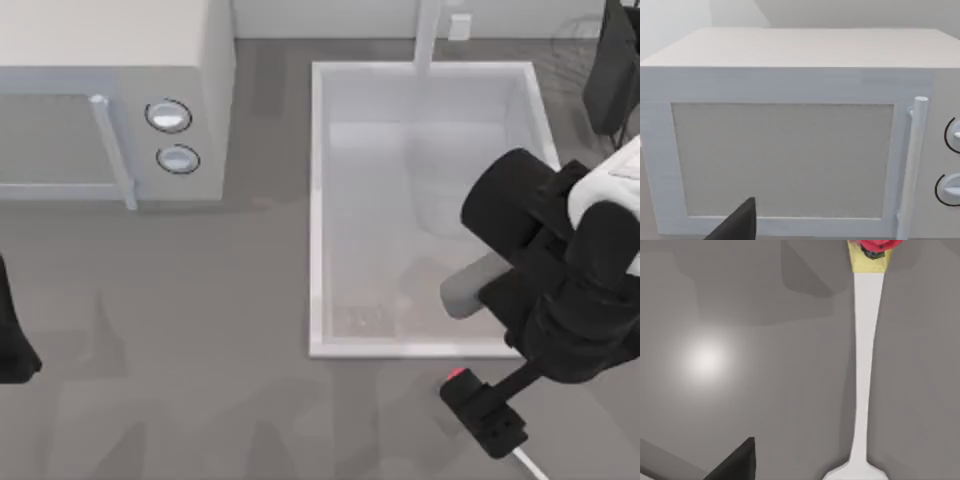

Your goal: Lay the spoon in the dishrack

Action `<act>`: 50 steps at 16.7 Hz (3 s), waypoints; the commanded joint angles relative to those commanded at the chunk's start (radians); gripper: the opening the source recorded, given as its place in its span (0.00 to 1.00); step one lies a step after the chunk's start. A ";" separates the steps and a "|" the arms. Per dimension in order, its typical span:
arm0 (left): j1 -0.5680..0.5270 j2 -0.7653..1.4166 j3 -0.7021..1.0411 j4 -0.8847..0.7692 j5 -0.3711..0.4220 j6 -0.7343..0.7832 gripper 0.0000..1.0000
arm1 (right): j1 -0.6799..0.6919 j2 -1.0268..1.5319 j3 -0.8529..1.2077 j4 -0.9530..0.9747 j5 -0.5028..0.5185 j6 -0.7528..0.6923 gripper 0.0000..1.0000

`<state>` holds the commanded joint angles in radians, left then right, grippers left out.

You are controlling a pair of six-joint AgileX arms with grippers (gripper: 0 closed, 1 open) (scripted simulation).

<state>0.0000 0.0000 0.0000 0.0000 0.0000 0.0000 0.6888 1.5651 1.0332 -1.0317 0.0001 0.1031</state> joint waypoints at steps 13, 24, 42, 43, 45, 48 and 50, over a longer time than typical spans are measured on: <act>0.000 0.000 0.000 0.000 0.000 0.000 1.00 | 0.007 0.204 -0.224 0.426 0.001 0.007 1.00; 0.000 0.000 0.000 0.000 0.000 0.000 1.00 | 0.007 0.204 -0.224 0.426 0.001 0.007 0.32; 0.000 0.000 0.000 0.000 0.000 0.000 1.00 | 0.007 0.120 -0.085 0.254 0.005 0.010 0.00; 0.000 0.000 0.000 0.000 0.000 0.000 1.00 | 0.006 0.112 -0.038 0.199 0.005 0.011 0.00; 0.000 0.000 0.000 0.000 0.000 0.000 1.00 | 0.005 0.093 0.067 0.058 0.005 0.010 0.00; 0.000 0.000 0.000 0.000 0.000 0.000 1.00 | 0.005 0.057 0.231 -0.182 0.004 0.005 0.00; 0.000 0.000 0.000 0.000 0.000 0.000 1.00 | 0.003 0.028 0.329 -0.313 0.004 0.000 0.00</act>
<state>0.0000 0.0000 0.0000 0.0000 0.0000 0.0000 0.6923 1.5928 1.3627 -1.3442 0.0044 0.1034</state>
